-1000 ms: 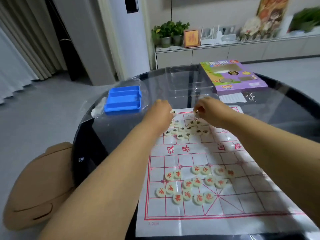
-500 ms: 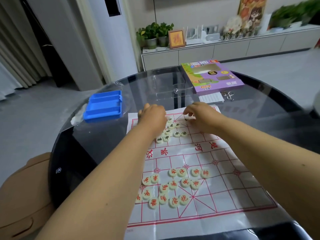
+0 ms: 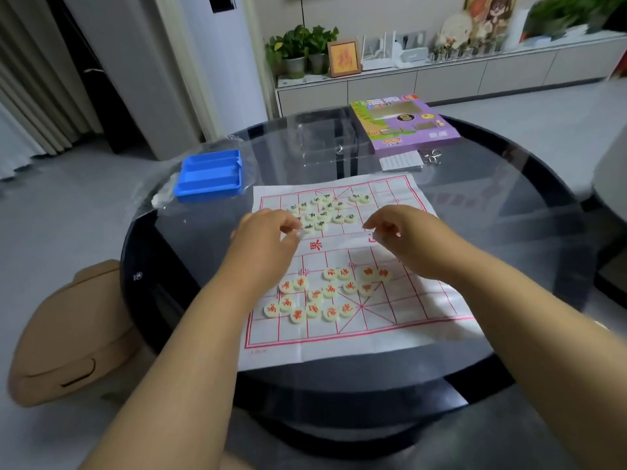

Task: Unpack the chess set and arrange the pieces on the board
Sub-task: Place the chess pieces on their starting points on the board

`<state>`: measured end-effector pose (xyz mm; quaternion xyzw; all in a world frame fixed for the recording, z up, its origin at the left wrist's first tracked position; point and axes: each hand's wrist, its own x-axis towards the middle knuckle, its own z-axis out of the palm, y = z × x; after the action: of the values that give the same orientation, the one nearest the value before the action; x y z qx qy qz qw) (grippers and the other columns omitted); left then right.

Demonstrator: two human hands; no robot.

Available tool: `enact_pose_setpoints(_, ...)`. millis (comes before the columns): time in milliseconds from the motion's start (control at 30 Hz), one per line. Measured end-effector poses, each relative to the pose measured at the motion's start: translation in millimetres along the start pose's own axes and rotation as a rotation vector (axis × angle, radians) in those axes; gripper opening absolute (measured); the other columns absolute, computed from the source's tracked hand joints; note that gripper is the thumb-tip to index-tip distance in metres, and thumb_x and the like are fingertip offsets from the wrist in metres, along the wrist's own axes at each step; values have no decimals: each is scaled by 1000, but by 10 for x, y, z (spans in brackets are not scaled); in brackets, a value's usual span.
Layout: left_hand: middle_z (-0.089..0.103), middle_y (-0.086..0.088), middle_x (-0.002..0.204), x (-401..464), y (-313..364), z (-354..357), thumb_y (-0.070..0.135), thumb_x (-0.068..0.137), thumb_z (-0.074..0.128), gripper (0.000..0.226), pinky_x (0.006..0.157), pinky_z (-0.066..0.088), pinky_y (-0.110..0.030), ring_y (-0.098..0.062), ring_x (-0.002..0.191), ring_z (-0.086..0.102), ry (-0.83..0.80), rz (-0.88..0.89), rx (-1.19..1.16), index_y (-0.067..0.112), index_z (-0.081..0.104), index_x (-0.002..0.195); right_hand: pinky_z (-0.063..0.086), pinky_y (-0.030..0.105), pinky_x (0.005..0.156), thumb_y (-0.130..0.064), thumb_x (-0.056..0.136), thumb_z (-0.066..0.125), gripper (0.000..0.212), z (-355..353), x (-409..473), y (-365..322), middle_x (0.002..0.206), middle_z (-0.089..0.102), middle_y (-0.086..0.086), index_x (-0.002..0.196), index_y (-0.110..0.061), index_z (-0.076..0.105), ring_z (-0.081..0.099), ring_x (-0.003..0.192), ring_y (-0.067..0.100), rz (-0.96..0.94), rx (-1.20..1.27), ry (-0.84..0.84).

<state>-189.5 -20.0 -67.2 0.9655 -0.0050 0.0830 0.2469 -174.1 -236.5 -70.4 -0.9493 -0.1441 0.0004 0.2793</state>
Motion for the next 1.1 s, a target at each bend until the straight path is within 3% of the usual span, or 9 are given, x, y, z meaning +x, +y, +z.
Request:
enact_pose_setpoints(133, 52, 17, 105, -341, -44, 13, 32, 96, 53, 21, 88, 39, -23, -6, 106, 51, 6, -54, -55, 28, 63, 114, 44, 25, 79, -17, 99, 43, 26, 45, -247, 3, 119, 59, -2, 118, -23, 59, 55, 96, 14, 61, 48, -19)
enact_pose_setpoints(233, 53, 16, 111, -504, -75, 5, 29, 97, 51, 22, 88, 36, -21, -7, 111, 50, 19, -68, -70, 26, 62, 117, 45, 24, 84, -13, 99, 42, 29, 50, -344, 2, 119, 58, -4, 120, -24, 58, 55, 99, 12, 82, 54, -23)
enact_pose_setpoints(367, 52, 13, 127, -624, -171, 14, 29, 99, 46, 26, 85, 35, -16, -4, 111, 47, 11, -52, -65, 28, 58, 122, 44, 20, 80, -10, 95, 47, 32, 43, -470, 70, 109, 58, -8, 121, -26, 55, 55, 96, 11, 110, 23, -73)
enact_pose_setpoints(500, 49, 13, 132, -688, -296, 79, 31, 100, 43, 31, 66, 32, -2, 2, 101, 42, -11, -49, -89, 27, 53, 130, 44, 19, 78, -12, 91, 56, 35, 46, -505, 147, 101, 57, -12, 122, -27, 55, 55, 91, 8, 151, 21, -86)
enact_pose_setpoints(733, 49, 16, 117, -721, -378, 168, 41, 99, 35, 40, 66, 38, -11, -2, 96, 54, -24, -70, -176, 27, 47, 135, 50, 24, 70, -28, 83, 69, 32, 138, -393, 186, 88, 59, -15, 114, -27, 60, 56, 77, 7, 166, -9, -20)
enact_pose_setpoints(867, 49, 19, 108, -724, -357, 173, 55, 88, 25, 59, 76, 43, -23, -6, 99, 54, 11, -29, -210, 24, 51, 130, 35, 20, 52, -35, 82, 70, 26, 194, -340, 177, 80, 58, -13, 105, -29, 61, 52, 69, 6, 165, -47, 9)
enact_pose_setpoints(1100, 44, 34, 96, -710, -388, 185, 60, 86, 23, 60, 78, 44, -27, -11, 103, 55, 23, -38, -248, 27, 54, 127, 30, 16, 53, -39, 80, 71, 17, 239, -330, 185, 85, 53, -12, 93, -30, 64, 48, 69, 4, 119, -91, 29)
